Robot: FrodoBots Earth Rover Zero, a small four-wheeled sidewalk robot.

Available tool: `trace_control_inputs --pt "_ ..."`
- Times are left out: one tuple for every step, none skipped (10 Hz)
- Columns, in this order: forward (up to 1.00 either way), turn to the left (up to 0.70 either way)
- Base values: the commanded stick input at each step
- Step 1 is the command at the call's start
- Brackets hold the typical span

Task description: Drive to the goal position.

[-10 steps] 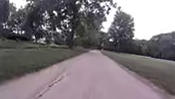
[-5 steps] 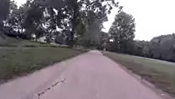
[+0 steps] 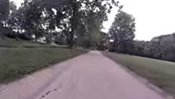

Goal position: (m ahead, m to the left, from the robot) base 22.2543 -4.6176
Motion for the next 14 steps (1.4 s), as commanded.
trace_control_inputs --pt "0.7 0.0" --pt "0.7 0.0" --pt "0.7 0.0" --pt "0.7 0.0" --pt "0.7 0.0" --pt "0.7 0.0" --pt "0.7 0.0" --pt "0.7 0.0" --pt "0.7 0.0" --pt "0.7 0.0" --pt "0.7 0.0" --pt "0.7 0.0" --pt "0.7 -0.12" --pt "0.7 -0.14"
